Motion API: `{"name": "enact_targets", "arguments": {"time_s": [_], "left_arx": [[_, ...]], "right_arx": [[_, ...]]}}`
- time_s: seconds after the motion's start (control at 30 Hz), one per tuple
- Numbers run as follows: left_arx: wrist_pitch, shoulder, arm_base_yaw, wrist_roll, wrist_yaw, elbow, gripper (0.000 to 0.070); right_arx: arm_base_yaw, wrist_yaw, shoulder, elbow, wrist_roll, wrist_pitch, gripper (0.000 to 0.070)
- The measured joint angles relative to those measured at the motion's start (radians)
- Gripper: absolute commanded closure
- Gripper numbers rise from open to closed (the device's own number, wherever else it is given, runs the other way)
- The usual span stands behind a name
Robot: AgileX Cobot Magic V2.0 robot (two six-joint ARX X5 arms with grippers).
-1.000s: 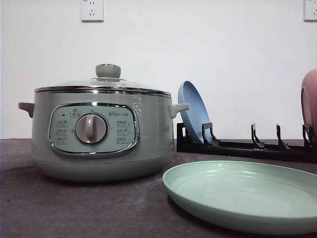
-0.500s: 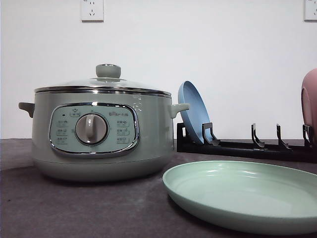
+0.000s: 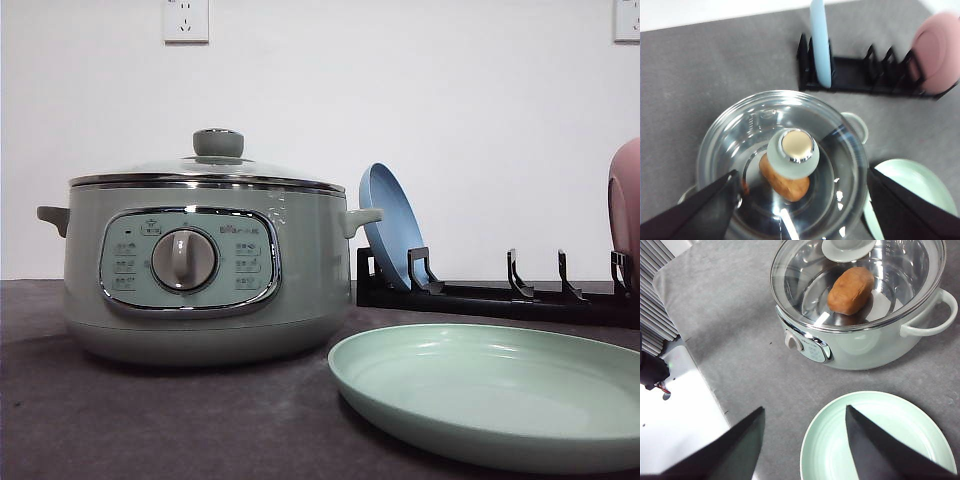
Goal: Transfer potato from steamer to green plate
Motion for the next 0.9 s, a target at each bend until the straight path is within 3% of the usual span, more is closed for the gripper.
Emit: {"name": "enact_targets", "arguments": {"time_s": [0.37, 0.9], "left_arx": [[0.003, 0.253, -0.122, 0.036, -0.149, 0.056, 0.0189], [0.024, 0.377, -0.159, 0.043, -0.207, 0.056, 0.0191]], "right_arx": [[0.0, 0.0, 0.0, 0.0, 0.0, 0.0, 0.0382], [0.0, 0.0, 0.0, 0.0, -0.001, -0.003, 0.0382]]}}
